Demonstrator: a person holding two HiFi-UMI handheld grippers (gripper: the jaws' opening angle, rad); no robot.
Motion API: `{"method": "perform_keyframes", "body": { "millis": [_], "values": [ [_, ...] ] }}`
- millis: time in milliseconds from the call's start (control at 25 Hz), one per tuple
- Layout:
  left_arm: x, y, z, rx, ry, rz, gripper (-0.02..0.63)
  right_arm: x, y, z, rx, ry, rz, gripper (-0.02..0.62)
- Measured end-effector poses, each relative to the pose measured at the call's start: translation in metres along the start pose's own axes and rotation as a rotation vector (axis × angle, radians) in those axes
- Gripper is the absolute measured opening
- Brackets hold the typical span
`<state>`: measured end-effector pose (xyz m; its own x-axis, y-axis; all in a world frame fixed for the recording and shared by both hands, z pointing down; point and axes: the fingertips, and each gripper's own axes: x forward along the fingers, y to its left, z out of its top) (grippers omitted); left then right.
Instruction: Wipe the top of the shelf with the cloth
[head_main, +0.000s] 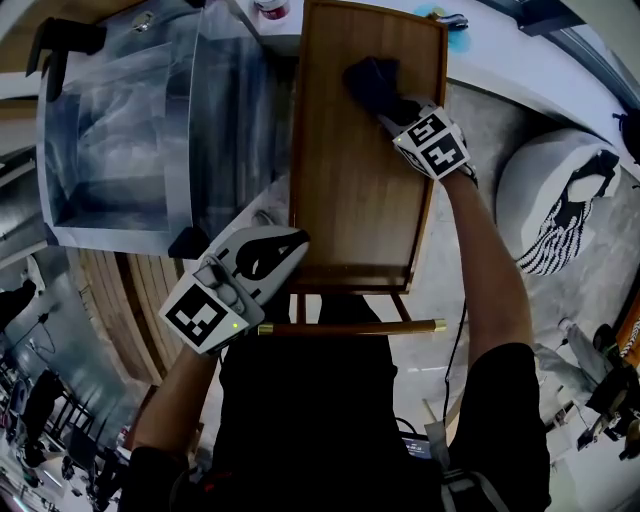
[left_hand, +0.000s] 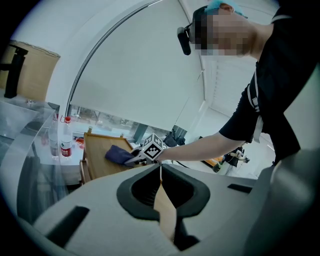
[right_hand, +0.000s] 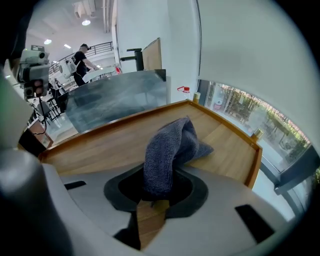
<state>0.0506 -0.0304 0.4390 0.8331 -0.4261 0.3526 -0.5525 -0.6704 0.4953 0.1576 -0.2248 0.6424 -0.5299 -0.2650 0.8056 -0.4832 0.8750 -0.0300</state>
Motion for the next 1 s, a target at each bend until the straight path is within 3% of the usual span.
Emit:
{"method": "perform_keyframes", "body": {
  "millis": [1000],
  "values": [
    [-0.016, -0.055, -0.008, 0.059, -0.006, -0.041, 0.028, -0.045, 0.18, -0.075, -0.063, 0.06, 0.189, 0.087]
  ]
}}
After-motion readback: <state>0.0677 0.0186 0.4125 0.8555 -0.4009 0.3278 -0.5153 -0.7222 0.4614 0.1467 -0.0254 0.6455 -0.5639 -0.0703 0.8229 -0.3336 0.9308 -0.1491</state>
